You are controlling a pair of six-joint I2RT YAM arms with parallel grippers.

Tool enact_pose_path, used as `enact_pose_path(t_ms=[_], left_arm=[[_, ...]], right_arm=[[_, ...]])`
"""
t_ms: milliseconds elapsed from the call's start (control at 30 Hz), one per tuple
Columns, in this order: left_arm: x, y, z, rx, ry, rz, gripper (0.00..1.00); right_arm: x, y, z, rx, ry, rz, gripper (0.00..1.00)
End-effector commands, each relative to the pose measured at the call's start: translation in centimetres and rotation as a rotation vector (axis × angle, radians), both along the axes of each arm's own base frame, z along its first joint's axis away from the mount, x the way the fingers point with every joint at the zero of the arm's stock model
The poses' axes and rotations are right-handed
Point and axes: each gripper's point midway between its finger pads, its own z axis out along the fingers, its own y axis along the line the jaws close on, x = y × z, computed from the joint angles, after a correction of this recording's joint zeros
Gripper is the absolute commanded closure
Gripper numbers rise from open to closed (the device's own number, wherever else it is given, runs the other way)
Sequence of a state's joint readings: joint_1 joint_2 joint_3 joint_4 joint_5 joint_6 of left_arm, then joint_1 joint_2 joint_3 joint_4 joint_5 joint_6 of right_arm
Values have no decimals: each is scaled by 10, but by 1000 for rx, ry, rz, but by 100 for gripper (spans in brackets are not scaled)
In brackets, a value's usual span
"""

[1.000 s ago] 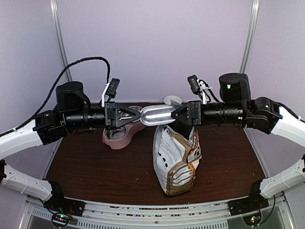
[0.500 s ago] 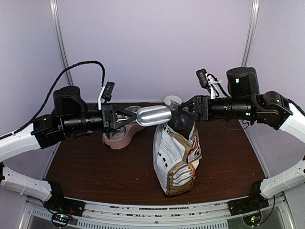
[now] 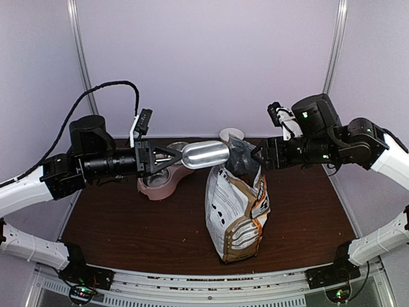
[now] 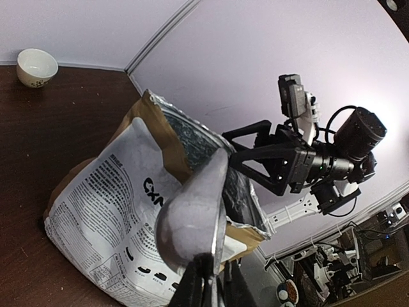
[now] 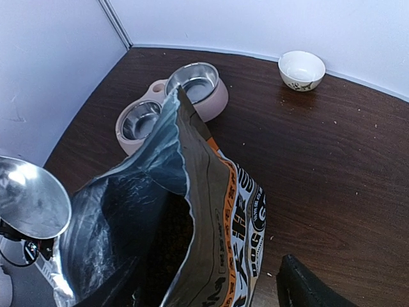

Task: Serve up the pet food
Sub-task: Adjust the pet food bag at the center of the board.

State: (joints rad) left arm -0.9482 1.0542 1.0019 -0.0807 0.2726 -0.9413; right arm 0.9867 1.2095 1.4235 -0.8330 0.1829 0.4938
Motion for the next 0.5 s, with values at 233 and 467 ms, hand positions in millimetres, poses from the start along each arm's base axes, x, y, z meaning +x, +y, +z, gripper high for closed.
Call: enact_pose_path(t_ms=[233, 467], left_arm=[[-3, -4, 19, -7, -74, -10, 100], [-4, -3, 18, 2, -78, 2, 100]], right_arm=[[17, 10, -25, -160, 44, -24, 31], [20, 17, -38, -231, 79, -29, 29]])
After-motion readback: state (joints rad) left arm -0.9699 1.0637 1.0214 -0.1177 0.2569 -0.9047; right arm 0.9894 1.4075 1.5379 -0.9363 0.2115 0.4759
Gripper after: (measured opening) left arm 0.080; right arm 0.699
